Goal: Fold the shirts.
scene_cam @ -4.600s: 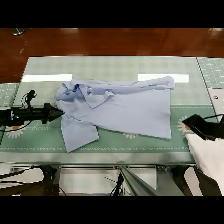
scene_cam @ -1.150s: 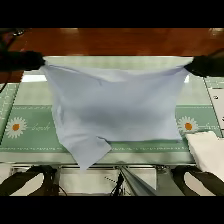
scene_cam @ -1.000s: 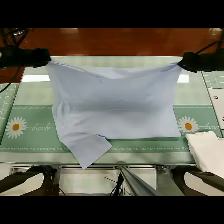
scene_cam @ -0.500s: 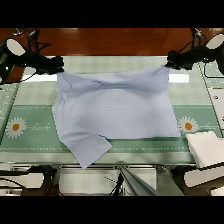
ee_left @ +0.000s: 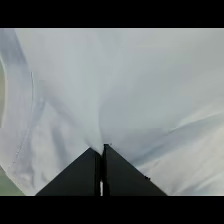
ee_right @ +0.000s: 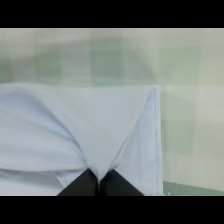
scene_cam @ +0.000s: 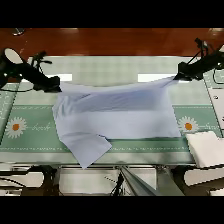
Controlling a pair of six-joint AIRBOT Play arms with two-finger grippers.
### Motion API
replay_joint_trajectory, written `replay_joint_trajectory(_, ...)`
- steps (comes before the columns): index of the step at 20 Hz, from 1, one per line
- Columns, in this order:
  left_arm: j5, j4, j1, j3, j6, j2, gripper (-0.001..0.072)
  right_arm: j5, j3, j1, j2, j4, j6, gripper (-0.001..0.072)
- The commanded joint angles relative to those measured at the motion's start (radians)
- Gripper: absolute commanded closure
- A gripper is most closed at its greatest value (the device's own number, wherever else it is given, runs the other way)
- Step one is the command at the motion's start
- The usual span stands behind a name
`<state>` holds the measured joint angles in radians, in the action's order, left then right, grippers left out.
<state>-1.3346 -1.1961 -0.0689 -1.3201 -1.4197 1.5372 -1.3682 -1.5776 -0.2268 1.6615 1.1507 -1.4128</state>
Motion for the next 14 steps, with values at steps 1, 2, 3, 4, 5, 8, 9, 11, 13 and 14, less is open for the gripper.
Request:
replay_joint_trajectory(1, 0.019, 0.000, 0.012, 0.138, 0.014, -0.001, 0.0684, 0.050, 0.147, -0.006, -0.002, -0.004, 0.016, 0.0693)
replay_joint_trajectory(2, 0.026, 0.000, 0.011, 0.157, 0.014, -0.001, 0.0684, 0.076, 0.185, -0.006, -0.002, -0.006, 0.016, 0.0693)
replay_joint_trajectory(3, 0.026, 0.000, 0.011, 0.162, 0.014, 0.000, 0.0684, 0.094, 0.211, -0.006, -0.002, -0.013, 0.018, 0.0693)
replay_joint_trajectory(4, 0.026, 0.000, 0.011, 0.162, 0.014, 0.000, 0.0683, 0.109, 0.227, -0.006, -0.002, -0.021, 0.019, 0.0693)
replay_joint_trajectory(5, 0.025, 0.000, 0.011, 0.162, 0.013, 0.000, 0.0662, 0.118, 0.233, -0.006, -0.002, -0.032, 0.019, 0.0685)
replay_joint_trajectory(8, -0.021, -0.017, 0.011, 0.159, 0.018, -0.004, 0.0000, 0.072, 0.230, -0.007, -0.006, -0.073, 0.030, 0.0090)
replay_joint_trajectory(9, -0.037, -0.024, 0.011, 0.159, 0.018, -0.011, 0.0000, 0.051, 0.230, -0.011, -0.016, -0.062, 0.030, 0.0090)
replay_joint_trajectory(11, -0.062, -0.061, 0.009, 0.168, 0.021, -0.053, 0.0000, 0.005, 0.232, -0.029, -0.062, -0.006, 0.030, 0.0090)
replay_joint_trajectory(13, -0.061, -0.115, -0.016, 0.245, 0.022, -0.138, 0.0000, 0.009, 0.281, -0.062, -0.157, 0.091, 0.029, 0.0090)
replay_joint_trajectory(14, -0.053, -0.129, -0.047, 0.318, 0.038, -0.194, 0.0000, 0.049, 0.341, -0.085, -0.220, 0.101, 0.030, 0.0090)
